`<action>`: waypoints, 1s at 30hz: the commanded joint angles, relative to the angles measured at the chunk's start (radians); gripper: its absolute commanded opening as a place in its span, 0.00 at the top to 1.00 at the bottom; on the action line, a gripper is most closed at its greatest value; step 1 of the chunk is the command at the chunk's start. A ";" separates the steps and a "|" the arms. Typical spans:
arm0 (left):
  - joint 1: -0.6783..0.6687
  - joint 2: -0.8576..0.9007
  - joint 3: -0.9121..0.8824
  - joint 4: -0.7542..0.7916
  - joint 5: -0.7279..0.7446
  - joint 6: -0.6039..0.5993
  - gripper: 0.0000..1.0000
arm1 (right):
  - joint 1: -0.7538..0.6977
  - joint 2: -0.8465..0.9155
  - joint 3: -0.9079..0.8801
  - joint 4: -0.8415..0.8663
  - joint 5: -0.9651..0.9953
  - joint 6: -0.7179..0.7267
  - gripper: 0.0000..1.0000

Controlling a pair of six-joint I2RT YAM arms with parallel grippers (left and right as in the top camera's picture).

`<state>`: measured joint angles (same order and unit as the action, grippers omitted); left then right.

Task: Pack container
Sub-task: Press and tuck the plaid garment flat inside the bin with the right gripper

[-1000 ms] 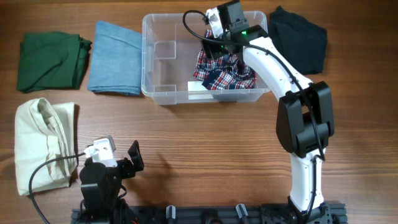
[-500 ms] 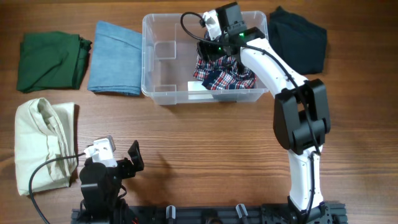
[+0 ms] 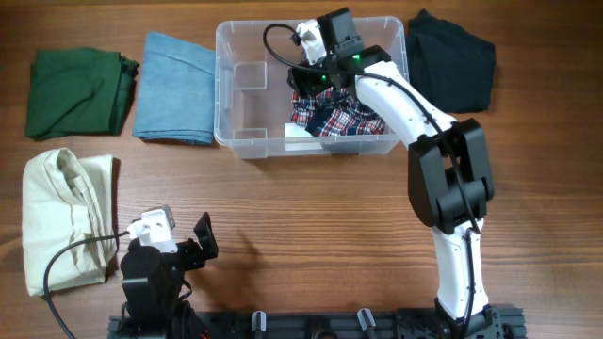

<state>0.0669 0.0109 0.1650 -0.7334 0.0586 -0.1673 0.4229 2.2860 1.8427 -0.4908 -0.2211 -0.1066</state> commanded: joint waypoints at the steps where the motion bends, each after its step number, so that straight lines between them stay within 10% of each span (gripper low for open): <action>1: 0.006 -0.008 0.000 -0.010 0.015 -0.012 0.00 | 0.028 0.036 0.017 0.005 -0.041 -0.011 0.24; 30: 0.006 -0.008 0.000 -0.010 0.015 -0.012 0.00 | 0.036 0.026 0.067 -0.037 -0.146 -0.051 0.24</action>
<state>0.0669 0.0109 0.1650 -0.7334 0.0586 -0.1673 0.4484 2.2917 1.8484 -0.5026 -0.3267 -0.1371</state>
